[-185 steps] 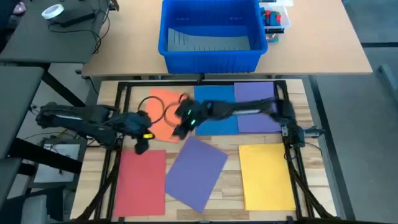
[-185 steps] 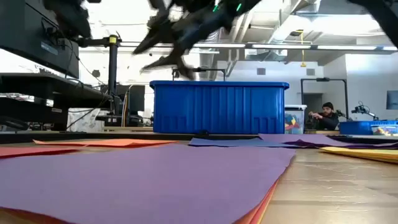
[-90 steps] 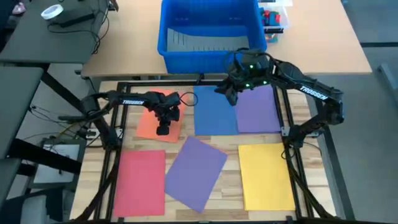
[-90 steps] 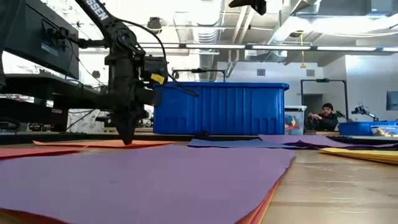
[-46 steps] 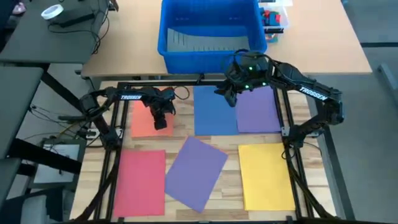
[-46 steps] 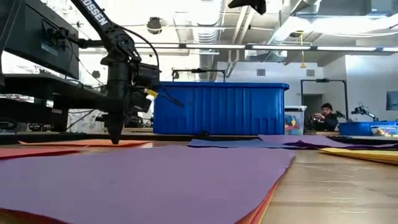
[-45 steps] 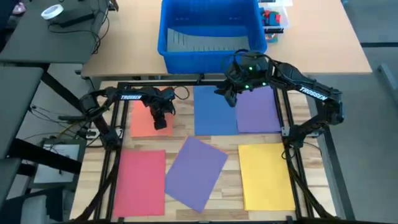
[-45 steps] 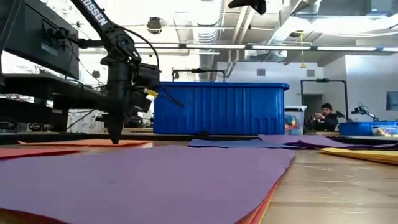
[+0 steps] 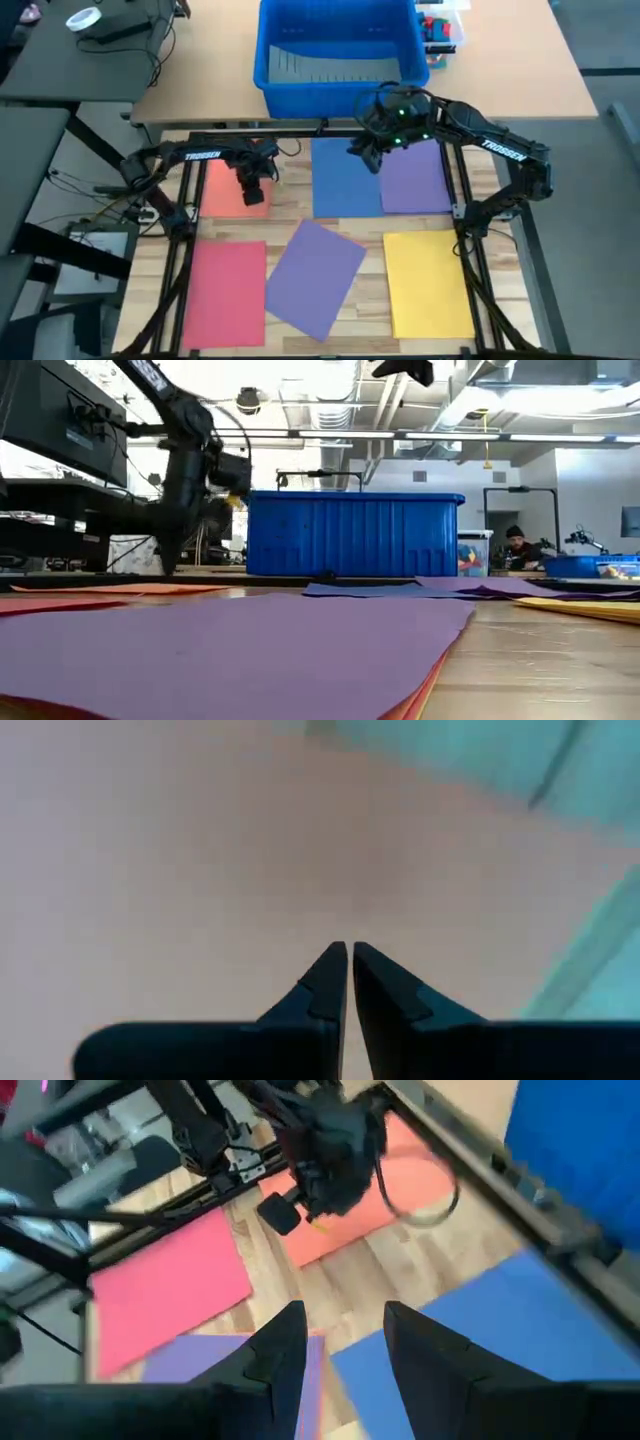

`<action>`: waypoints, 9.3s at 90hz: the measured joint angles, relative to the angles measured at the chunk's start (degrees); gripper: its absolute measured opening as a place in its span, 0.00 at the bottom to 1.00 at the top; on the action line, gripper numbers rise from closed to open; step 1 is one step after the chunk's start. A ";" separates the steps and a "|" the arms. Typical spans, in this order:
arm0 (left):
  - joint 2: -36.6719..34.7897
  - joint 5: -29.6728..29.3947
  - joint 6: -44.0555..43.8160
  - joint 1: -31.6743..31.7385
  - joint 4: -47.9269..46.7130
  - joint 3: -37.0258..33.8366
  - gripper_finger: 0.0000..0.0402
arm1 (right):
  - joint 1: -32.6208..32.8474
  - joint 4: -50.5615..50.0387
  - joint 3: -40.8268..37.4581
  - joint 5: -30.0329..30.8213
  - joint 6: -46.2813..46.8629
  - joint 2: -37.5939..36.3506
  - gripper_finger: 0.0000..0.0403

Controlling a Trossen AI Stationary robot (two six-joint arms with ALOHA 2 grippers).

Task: Organize paper
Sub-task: Adjust the orange paper on the table, then stack the purple paper on top of the other purple papers

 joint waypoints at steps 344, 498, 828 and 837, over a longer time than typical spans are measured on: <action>17.83 8.99 -41.47 -38.81 33.61 7.31 0.01 | 27.42 59.19 -58.38 -7.15 58.98 14.47 0.42; 17.87 8.97 -40.57 -38.70 34.12 7.29 0.01 | 33.51 59.38 -58.05 -1.47 69.73 10.97 0.42; 10.46 3.20 16.83 1.69 -14.87 43.44 0.01 | -36.53 -7.34 -29.70 28.26 -51.21 10.27 0.00; 10.46 3.20 16.71 1.69 -14.87 43.44 0.01 | -36.87 -7.47 -29.70 28.24 -51.21 10.27 0.00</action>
